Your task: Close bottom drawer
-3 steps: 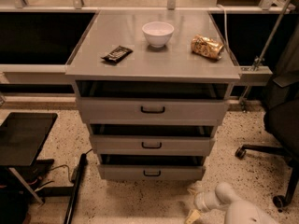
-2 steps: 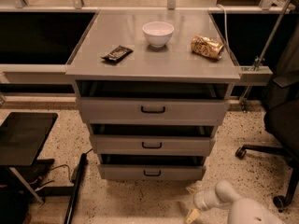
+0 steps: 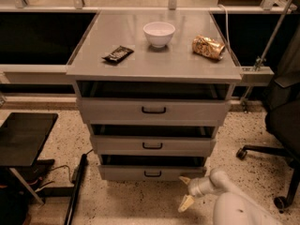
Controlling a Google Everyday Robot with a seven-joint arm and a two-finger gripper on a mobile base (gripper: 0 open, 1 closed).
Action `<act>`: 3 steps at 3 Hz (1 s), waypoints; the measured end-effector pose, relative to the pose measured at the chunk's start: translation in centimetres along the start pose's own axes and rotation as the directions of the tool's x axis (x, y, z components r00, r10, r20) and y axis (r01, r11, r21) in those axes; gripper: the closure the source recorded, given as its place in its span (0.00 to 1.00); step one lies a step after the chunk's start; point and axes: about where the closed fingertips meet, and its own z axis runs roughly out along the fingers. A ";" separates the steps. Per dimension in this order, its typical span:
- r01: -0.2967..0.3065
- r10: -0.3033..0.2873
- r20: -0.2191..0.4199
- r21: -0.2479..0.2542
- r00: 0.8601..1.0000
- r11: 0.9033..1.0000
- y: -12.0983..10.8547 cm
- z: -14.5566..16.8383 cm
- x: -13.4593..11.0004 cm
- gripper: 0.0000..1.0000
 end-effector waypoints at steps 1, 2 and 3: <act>-0.009 0.009 0.028 0.014 1.000 1.000 -2.6 0.7 -0.8 0.00; -0.033 0.030 0.060 0.044 0.998 0.998 -4.4 1.2 -0.9 0.00; -0.033 0.030 0.060 0.044 0.998 0.998 -4.1 1.3 -0.9 0.00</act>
Offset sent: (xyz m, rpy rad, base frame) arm 0.1392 -0.0376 -0.0258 0.0759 -0.0819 -0.1364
